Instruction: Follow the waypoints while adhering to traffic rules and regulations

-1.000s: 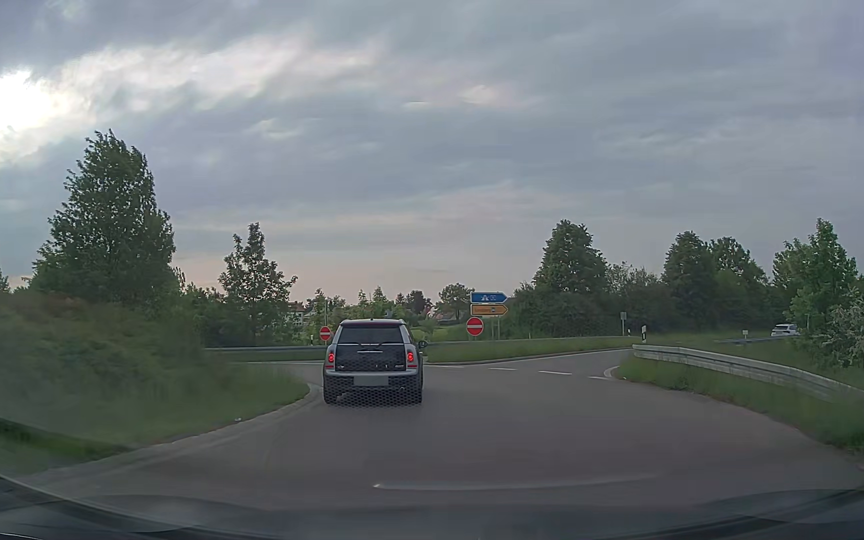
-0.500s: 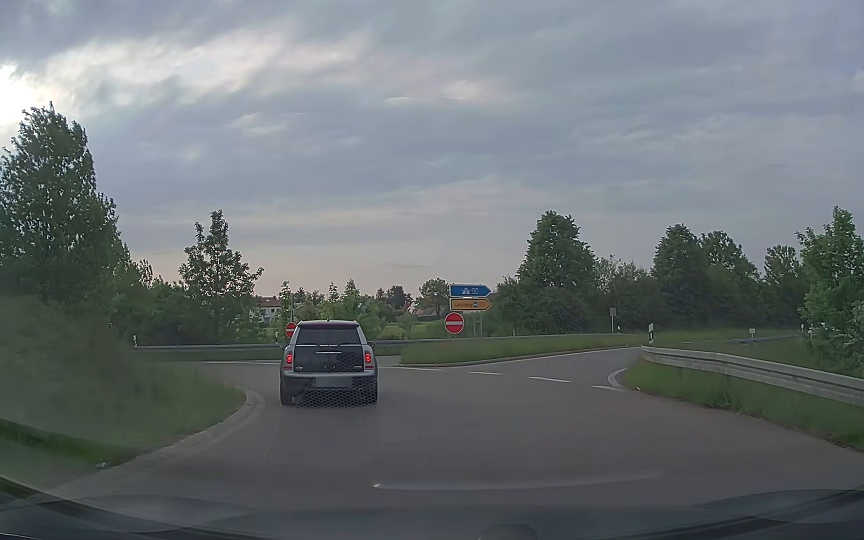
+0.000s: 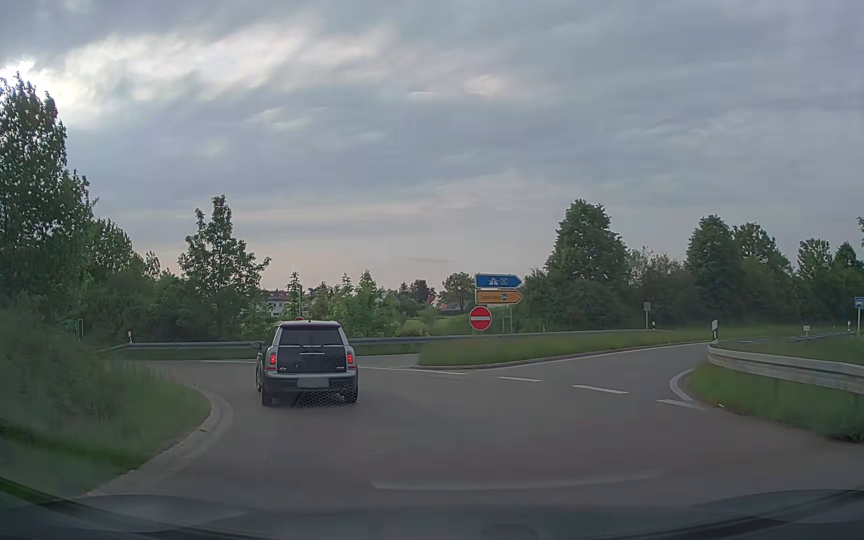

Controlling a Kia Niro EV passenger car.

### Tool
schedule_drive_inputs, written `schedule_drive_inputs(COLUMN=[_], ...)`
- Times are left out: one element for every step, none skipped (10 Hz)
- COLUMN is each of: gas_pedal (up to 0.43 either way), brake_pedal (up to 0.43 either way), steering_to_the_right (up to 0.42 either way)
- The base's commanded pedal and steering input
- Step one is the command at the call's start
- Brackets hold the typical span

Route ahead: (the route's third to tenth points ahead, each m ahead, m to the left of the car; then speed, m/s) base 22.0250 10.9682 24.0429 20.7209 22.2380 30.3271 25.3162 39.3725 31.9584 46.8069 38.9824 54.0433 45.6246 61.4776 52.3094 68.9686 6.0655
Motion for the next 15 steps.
schedule_drive_inputs(gas_pedal=[0.110, 0.110, 0.098, 0.098, 0.098, 0.087, 0.079, 0.079, 0.079, 0.067, 0.067, 0.067, 0.067, 0.067, 0.067], brake_pedal=[0.000, 0.000, 0.000, 0.000, 0.000, 0.000, 0.000, 0.000, 0.000, 0.000, 0.000, 0.000, 0.000, 0.000, 0.000], steering_to_the_right=[-0.096, -0.104, -0.113, -0.121, -0.129, -0.140, -0.154, -0.164, -0.173, -0.181, -0.191, -0.202, -0.211, -0.212, -0.212])
